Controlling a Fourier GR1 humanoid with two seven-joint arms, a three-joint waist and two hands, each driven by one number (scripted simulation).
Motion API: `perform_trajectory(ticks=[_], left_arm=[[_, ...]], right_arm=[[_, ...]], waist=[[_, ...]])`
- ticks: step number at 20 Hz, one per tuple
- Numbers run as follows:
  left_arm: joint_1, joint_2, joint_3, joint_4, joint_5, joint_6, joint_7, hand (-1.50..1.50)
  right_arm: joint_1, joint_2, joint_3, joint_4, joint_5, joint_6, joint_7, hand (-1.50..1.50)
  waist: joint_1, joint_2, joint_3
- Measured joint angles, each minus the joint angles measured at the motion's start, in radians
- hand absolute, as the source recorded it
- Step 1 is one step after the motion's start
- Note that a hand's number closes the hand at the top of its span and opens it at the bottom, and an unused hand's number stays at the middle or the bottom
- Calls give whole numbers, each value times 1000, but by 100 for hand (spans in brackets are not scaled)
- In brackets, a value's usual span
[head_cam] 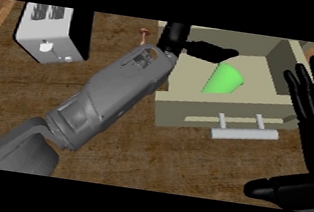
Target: Pick up the cup, place it into the drawer and close the drawer
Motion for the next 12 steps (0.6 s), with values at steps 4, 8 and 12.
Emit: perform_trajectory(ticks=[4, 8, 12], left_arm=[[1, 0, 21, -44, 61, -8, -53, -150], [2, 0, 62, -72, 100, -46, -94, -150], [23, 15, 99, -130, 109, -54, -67, -150]], right_arm=[[11, -7, -9, 0, -45, 23, 10, -150], [40, -16, -26, -26, -84, 33, 31, 150], [65, -45, -42, -52, -104, 65, 36, 150]], waist=[[15, -5, 0], [48, -14, -1], [84, -24, -1]])
